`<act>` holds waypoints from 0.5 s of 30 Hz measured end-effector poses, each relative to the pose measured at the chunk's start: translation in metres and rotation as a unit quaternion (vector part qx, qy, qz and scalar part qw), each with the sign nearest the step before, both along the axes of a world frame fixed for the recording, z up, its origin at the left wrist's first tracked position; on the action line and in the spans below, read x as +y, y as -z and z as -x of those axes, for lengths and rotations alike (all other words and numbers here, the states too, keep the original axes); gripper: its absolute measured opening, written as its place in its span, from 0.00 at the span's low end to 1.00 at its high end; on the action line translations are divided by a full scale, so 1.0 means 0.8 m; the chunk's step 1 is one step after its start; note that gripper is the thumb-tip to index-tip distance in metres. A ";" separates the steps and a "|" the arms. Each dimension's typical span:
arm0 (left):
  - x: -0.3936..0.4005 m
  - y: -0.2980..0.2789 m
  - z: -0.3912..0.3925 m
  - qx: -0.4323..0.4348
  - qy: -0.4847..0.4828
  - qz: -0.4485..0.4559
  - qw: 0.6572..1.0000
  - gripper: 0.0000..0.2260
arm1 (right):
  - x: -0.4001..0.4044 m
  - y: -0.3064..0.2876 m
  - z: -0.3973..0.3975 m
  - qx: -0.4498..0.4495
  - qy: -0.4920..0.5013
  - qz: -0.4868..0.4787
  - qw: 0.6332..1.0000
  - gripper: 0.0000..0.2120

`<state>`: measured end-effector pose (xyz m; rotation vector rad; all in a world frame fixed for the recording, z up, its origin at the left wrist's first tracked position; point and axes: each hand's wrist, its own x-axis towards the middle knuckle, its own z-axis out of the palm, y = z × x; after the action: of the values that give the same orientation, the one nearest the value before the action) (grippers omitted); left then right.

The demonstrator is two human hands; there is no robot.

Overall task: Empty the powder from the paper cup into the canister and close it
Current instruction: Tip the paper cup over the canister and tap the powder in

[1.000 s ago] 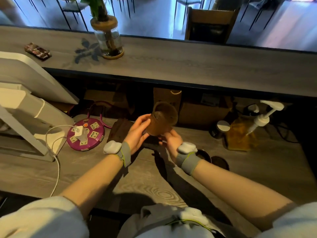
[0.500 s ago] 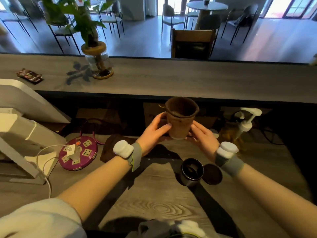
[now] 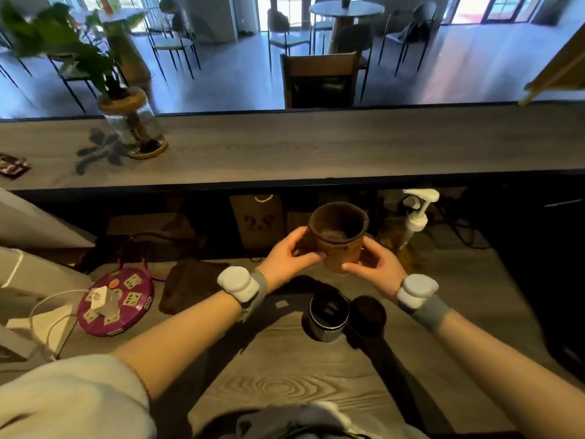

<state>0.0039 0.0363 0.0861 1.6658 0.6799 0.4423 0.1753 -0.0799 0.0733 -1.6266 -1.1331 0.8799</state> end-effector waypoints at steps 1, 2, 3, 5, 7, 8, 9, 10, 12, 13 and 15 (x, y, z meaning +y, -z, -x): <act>-0.002 0.002 -0.003 -0.002 0.000 0.002 1.000 0.18 | -0.003 0.001 -0.004 -0.002 -0.002 0.000 1.000 0.29; -0.004 0.004 -0.006 -0.004 -0.001 0.003 1.000 0.19 | -0.006 0.002 -0.008 -0.001 -0.004 0.000 1.000 0.29; -0.006 0.007 -0.008 -0.006 -0.003 0.006 1.000 0.19 | -0.009 0.003 -0.011 -0.003 -0.006 0.001 1.000 0.30; -0.011 0.011 -0.013 -0.010 -0.001 0.010 1.000 0.20 | -0.014 0.006 -0.018 -0.012 -0.011 0.002 1.000 0.30; -0.015 0.018 -0.017 -0.013 -0.004 0.012 1.000 0.19 | -0.017 0.008 -0.025 -0.021 -0.020 0.006 1.000 0.31; -0.017 0.022 -0.019 -0.013 -0.006 0.015 1.000 0.19 | -0.019 0.009 -0.027 -0.025 -0.025 0.007 0.999 0.30; -0.018 0.024 -0.019 -0.012 -0.005 0.016 1.000 0.19 | -0.019 0.010 -0.028 -0.032 -0.027 0.008 0.999 0.30; -0.020 0.026 -0.020 -0.009 -0.004 0.016 1.000 0.19 | -0.020 0.011 -0.031 -0.039 -0.032 0.010 0.999 0.30; -0.025 0.032 -0.022 -0.006 0.001 0.021 1.000 0.18 | -0.022 0.015 -0.034 -0.050 -0.038 0.015 0.998 0.32; -0.027 0.035 -0.022 -0.005 0.004 0.026 1.000 0.18 | -0.022 0.017 -0.035 -0.058 -0.041 0.017 0.997 0.33; -0.032 0.042 -0.023 -0.002 0.007 0.031 0.999 0.18 | -0.023 0.021 -0.034 -0.075 -0.047 0.019 0.996 0.33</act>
<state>0.0219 0.0109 0.0528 1.6102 0.6726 0.4107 0.2023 -0.0981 0.0564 -1.7050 -1.3134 0.8552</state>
